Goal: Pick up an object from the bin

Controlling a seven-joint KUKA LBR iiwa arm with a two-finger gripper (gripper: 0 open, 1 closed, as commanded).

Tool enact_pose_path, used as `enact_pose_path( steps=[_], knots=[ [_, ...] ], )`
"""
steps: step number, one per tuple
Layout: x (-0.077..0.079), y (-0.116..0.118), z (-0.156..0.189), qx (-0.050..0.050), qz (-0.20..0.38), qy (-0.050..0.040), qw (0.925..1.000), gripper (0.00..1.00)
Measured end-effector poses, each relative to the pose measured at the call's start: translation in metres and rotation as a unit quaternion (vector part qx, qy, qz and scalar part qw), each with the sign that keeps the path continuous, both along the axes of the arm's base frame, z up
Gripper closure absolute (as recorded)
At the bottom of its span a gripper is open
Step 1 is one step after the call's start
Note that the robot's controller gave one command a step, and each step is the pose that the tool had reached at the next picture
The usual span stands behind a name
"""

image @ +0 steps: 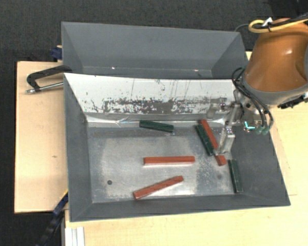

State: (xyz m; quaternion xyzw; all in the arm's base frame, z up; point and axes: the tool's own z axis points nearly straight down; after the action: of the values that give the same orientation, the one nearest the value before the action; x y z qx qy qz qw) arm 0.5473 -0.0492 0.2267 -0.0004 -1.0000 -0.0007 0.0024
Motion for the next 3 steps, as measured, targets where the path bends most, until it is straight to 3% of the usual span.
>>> enact_pose_path(
  steps=[1, 2, 3],
  knots=[
    [0.002, 0.0, 0.004, 0.0, 0.001, -0.0041, 1.0, 0.0],
    [0.0, 0.0, -0.047, 0.0, -0.008, -0.0067, 0.9999, 0.0],
    [-0.018, 0.007, -0.104, 0.0, 0.03, -0.0041, 0.9995, 0.0]
  ],
)
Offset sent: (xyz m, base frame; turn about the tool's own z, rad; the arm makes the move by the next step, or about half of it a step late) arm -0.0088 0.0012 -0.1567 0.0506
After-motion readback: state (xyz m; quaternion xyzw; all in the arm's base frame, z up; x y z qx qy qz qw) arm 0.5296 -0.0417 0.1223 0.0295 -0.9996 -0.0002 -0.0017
